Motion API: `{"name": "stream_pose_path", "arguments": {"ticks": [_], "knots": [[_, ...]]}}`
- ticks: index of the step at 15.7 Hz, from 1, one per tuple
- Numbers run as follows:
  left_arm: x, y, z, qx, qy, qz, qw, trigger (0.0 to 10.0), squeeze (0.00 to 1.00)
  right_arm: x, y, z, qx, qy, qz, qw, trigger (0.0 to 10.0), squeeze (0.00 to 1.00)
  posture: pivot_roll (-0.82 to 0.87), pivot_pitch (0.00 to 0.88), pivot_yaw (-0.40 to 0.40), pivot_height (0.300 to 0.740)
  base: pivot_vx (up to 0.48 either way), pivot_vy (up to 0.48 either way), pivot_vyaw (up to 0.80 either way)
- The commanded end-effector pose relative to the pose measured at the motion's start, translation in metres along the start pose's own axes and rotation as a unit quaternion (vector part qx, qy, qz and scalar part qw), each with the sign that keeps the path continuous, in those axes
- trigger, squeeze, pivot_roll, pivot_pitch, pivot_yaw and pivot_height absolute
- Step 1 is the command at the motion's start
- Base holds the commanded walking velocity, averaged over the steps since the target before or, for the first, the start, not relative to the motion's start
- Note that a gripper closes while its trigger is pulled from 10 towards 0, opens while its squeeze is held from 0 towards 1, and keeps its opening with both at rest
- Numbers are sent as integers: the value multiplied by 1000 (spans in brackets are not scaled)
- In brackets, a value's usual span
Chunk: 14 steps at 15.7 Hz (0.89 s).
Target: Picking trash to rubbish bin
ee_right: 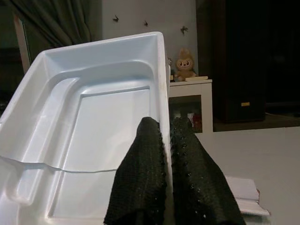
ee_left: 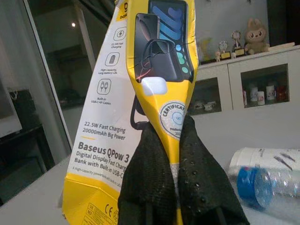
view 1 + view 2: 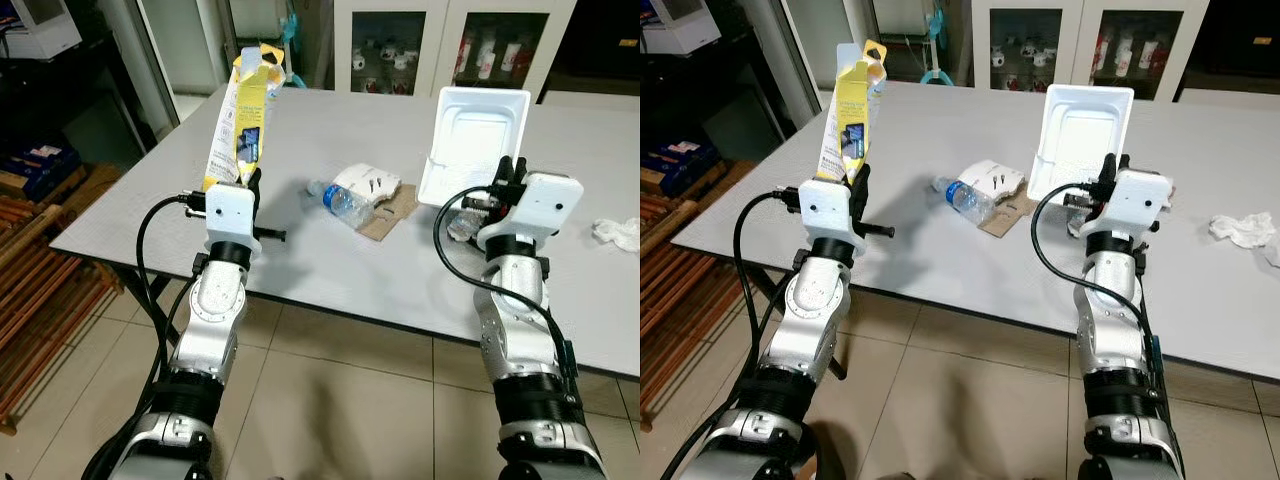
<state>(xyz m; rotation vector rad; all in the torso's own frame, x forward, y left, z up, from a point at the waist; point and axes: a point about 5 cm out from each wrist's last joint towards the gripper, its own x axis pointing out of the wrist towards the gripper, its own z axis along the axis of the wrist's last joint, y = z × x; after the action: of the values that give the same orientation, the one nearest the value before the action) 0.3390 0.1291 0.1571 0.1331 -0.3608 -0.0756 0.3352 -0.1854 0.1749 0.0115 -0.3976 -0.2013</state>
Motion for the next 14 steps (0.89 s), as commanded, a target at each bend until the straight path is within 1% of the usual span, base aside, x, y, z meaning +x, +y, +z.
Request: {"name": "stream_pose_path", "arguments": {"ticks": [1, 14], "knots": [[-1, 0, 0, -2, -2, -2, 1000, 10000, 0, 2, 3, 2, 0, -6, 8, 1000, 10000, 0, -5, 0, 83, 740, -262, 0, 0], [-1, 1, 2, -3, -6, -1, 1000, 10000, 0, 3, 2, 2, -2, -4, 8, 1000, 10000, 0, -5, 5, 82, 740, -279, 0, 0]]}}
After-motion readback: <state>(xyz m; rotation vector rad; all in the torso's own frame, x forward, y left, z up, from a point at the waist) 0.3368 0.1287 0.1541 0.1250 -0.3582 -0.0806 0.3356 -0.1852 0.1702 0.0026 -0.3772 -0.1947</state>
